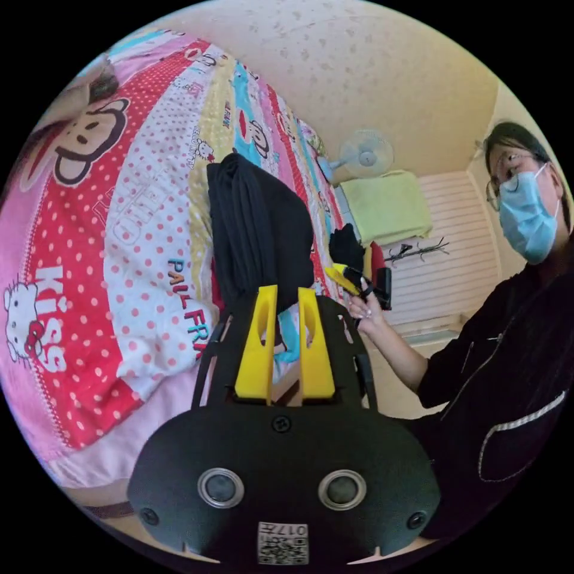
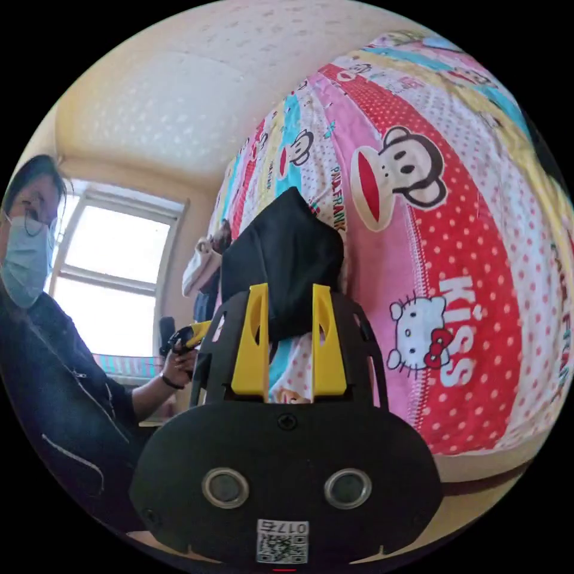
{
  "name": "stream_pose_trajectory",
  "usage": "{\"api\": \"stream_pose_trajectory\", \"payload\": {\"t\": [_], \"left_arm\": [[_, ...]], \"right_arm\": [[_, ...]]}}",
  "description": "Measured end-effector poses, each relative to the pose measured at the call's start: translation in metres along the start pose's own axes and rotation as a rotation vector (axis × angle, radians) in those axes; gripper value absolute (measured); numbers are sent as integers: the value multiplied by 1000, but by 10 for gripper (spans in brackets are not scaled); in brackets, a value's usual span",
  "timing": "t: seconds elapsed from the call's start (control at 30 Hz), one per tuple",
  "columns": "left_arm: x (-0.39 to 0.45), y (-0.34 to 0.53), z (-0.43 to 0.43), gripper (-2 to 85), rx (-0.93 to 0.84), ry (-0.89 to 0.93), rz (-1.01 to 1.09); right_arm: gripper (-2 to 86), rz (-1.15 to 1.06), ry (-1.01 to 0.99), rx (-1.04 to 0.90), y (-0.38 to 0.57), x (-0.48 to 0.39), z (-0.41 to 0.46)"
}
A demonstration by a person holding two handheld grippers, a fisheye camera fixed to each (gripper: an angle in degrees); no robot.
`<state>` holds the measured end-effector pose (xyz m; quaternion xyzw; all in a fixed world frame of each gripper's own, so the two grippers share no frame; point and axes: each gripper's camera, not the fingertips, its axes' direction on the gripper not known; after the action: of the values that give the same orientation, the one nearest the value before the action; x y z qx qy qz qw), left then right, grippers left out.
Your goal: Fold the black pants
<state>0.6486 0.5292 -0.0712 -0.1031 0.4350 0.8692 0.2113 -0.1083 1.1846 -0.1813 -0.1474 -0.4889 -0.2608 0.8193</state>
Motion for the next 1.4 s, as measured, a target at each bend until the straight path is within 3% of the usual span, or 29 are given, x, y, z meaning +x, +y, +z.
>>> {"api": "stream_pose_trajectory", "payload": {"t": [0.1, 0.2, 0.3, 0.5, 0.6, 0.77, 0.93, 1.13, 1.27, 1.4], "left_arm": [[-9, 35, -2, 131, 250, 161, -132], [6, 54, 25, 230, 262, -26, -137], [17, 65, 40, 266, 356, -51, -177], [26, 76, 28, 266, 453, -4, -292], [19, 79, 33, 260, 426, 187, -397], [6, 79, 56, 268, 397, 248, -503], [-6, 78, 67, 260, 495, 325, -627], [4, 79, 73, 297, 491, 453, -759], [-7, 80, 82, 310, 632, 450, -853], [-27, 44, 100, 282, 659, 490, -756]], "right_arm": [[149, 268, -213, 69, 45, 27, -4], [175, 426, -262, 109, 62, 37, 6], [179, 519, -346, 244, 52, 42, 8], [175, 641, -386, 319, -2, 36, 14], [158, 679, -397, 346, -18, 37, 8], [128, 831, -624, 372, -27, 40, -12], [118, 977, -748, 403, -41, -9, -42], [115, 1086, -728, 377, -83, -54, -75], [115, 1117, -751, 338, -96, -69, -88], [115, 1112, -763, 315, -89, -79, -98]]}}
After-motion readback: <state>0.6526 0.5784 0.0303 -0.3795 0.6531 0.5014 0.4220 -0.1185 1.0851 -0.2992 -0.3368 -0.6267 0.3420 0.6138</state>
